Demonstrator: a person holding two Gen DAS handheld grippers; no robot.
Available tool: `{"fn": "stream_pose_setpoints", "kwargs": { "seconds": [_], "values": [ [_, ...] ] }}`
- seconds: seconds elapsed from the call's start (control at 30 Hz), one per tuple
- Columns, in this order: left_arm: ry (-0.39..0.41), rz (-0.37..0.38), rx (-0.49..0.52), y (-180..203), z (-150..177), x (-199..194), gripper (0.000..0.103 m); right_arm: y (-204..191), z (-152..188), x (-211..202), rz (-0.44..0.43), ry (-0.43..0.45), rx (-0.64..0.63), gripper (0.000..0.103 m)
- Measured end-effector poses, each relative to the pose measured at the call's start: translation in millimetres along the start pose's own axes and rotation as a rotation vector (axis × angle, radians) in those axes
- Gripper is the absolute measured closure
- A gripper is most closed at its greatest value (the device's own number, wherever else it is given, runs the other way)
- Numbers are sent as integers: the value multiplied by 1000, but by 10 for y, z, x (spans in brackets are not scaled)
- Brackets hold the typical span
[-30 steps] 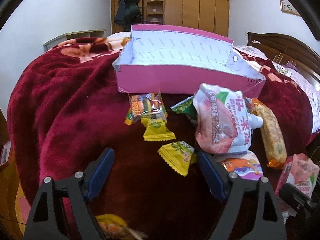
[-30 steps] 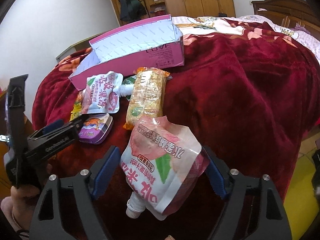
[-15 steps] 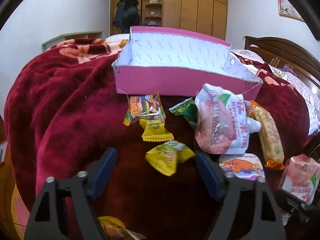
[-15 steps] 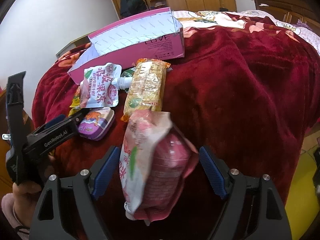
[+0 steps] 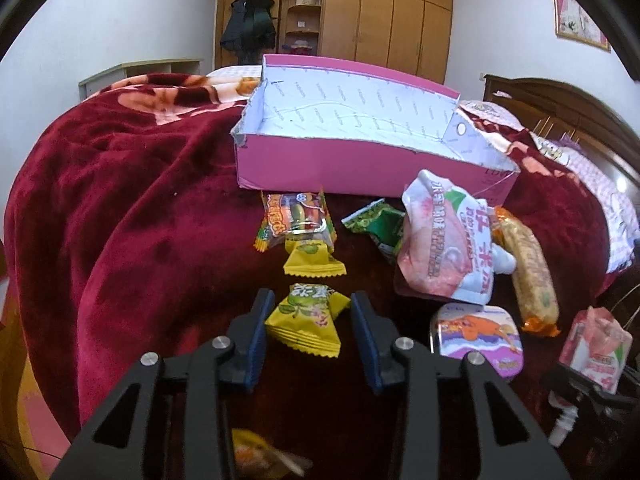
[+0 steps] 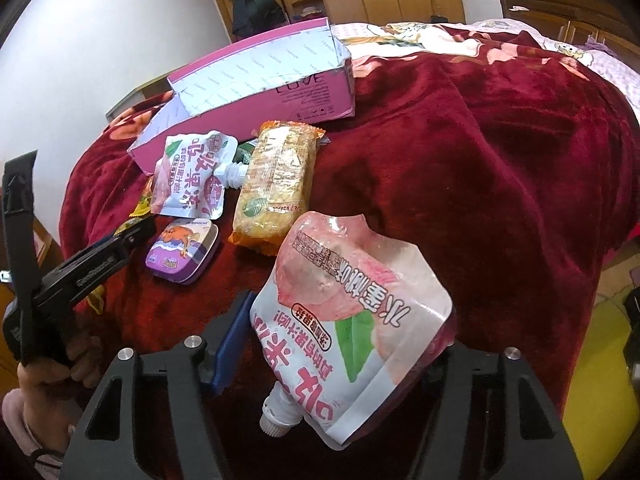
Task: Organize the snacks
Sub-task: 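Carry the pouch with the right tool while the left tool drops the yellow candy into the pink box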
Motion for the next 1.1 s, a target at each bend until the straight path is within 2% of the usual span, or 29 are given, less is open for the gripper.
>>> {"fn": "stream_pose_setpoints", "kwargs": {
  "seconds": [0.17,0.27,0.33,0.83,1.1],
  "values": [
    [1,40,-10,-2,19,-137,62,0,-39,-52,-2,27,2,45],
    [14,50,-7,17,10,-206,62,-12,-72,-96,3,45,-8,55],
    [26,54,3,37,-5,-247,62,-16,-83,-117,12,51,-16,72],
    [56,81,3,53,-121,-404,62,-180,-291,-281,-7,112,-98,72],
    [68,97,13,111,-323,-394,62,-334,-608,-353,-36,133,-185,72]
  ]
}}
Point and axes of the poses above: each gripper's, at about its wrist camera, not at the fingertips, and x roughly the way its jaws point, y to its right, z to its underside, the point moved 9 cm from there along x, roughly the way its jaws point, and after that the axes turned 11 degrees about -x, right-handed, at the moved point
